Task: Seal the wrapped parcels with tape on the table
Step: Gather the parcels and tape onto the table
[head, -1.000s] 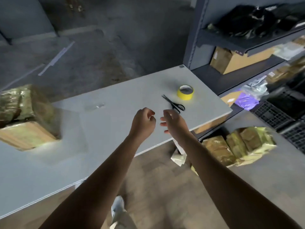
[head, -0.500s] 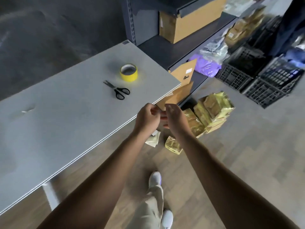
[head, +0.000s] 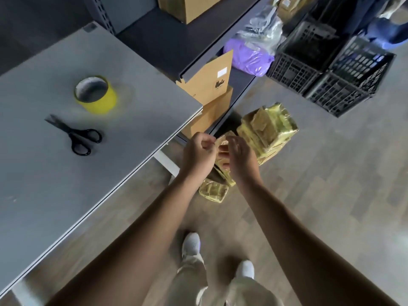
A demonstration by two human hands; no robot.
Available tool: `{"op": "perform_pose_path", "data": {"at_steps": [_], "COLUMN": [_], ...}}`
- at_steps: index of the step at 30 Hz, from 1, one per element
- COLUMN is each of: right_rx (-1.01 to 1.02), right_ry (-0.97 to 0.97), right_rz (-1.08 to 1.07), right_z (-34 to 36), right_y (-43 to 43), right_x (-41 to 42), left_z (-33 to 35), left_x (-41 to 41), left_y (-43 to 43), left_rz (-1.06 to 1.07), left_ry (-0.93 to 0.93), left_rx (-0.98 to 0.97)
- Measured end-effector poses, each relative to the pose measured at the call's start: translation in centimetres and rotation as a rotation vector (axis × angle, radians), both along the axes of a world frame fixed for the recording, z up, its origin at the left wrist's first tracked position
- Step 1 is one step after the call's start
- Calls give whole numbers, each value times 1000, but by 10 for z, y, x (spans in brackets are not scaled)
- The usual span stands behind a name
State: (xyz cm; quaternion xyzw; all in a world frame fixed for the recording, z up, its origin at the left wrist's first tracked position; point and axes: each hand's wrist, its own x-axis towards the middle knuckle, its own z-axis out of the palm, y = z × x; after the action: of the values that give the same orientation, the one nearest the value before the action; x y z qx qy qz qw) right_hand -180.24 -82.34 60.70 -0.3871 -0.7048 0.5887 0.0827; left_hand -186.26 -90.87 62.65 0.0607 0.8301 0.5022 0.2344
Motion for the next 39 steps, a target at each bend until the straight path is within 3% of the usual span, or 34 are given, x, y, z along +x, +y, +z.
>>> {"op": "perform_pose_path", "data": {"at_steps": [11,18,23,27,30,33,36,39], "right_rx": [210,309,638,846,682,484,416,405], "right_ry": [-29,-20,81,-158,-264,-126,-136,-206], "right_rz": [87,26,-145,-73,28,-3,-64,6], "right_z": [-149,-225,-278,-304,-320,-324,-308,-285], "right_y": [167,276,330,359,375,371,358,339], "right_x": [0,0,-5,-7,-14,-11,4,16], "left_z": [-135,-223,-284,-317,-333,-336,-322,-301], "left_x": [-5,-7,-22,-35,-36,-28,-18,-3], "left_y": [147,265,324,355,369,368,351,324], "left_rz": [49,77,55,91,45,76,130,205], "left_ry": [-94,-194,-259,-293,-318,-341,-368,-392], "left_rx": [-30,1,87,131,97,109,81,33]}}
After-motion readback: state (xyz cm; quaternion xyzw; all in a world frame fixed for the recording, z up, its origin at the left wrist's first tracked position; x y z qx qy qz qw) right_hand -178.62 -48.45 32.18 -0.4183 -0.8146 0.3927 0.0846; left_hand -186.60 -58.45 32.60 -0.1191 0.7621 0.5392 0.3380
